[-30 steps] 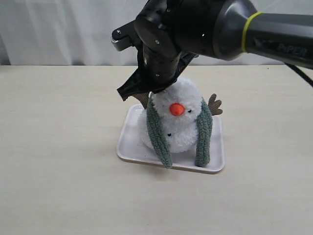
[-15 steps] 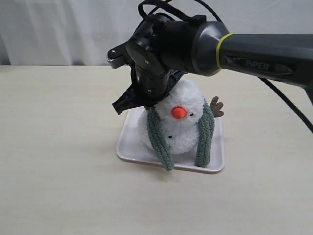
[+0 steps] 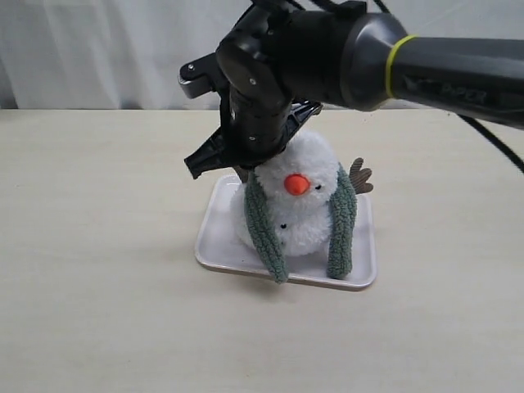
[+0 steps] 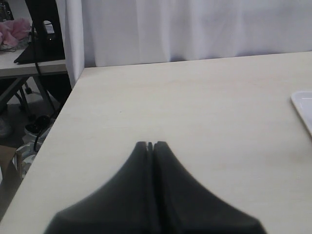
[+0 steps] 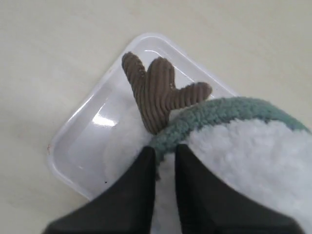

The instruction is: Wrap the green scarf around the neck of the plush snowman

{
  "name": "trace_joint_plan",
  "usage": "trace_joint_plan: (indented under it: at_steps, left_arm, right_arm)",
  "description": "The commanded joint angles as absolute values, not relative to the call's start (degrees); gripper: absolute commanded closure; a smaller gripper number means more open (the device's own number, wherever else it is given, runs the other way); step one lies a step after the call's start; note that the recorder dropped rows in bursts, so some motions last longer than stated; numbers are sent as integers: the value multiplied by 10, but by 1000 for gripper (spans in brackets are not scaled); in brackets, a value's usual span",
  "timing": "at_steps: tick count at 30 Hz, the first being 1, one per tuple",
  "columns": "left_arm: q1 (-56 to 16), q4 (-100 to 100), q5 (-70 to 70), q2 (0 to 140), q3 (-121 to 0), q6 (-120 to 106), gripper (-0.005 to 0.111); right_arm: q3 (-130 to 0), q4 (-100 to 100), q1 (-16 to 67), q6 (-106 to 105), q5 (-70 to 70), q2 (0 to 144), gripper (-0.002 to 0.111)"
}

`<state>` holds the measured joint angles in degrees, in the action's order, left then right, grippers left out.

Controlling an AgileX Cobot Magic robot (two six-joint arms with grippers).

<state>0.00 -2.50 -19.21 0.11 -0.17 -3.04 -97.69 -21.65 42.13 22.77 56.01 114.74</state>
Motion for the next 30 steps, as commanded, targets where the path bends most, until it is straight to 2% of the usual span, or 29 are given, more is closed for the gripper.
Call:
trace_joint_plan:
  at_steps: [1,4,6,13,19,25,30]
  left_arm:
    - [-1,-24,-186,0,0,-29,107]
    - [-1,-24,-186,0,0,-29,107]
    - [-1,-24,-186,0,0,-29,107]
    - [-1,-24,-186,0,0,-29,107]
    - [-1,-24,-186,0,0,-29,107]
    - [-1,-24,-186,0,0,-29,107]
    - [-1,-24,-186,0,0,-29,107]
  right_arm:
    - [-979,-202,421,218,595,1103,72]
    - [-958,-205,421,217,626,1076,55]
    - [-933,-216,421,218,637,1058,50]
    - [-776,-296,414,301,580,956,50]
    - [-650,-260,349,323,502,886,50]
    - [-514,-144,281,233,307,865,50]
    - [-436,-130,272,218,130,868,50]
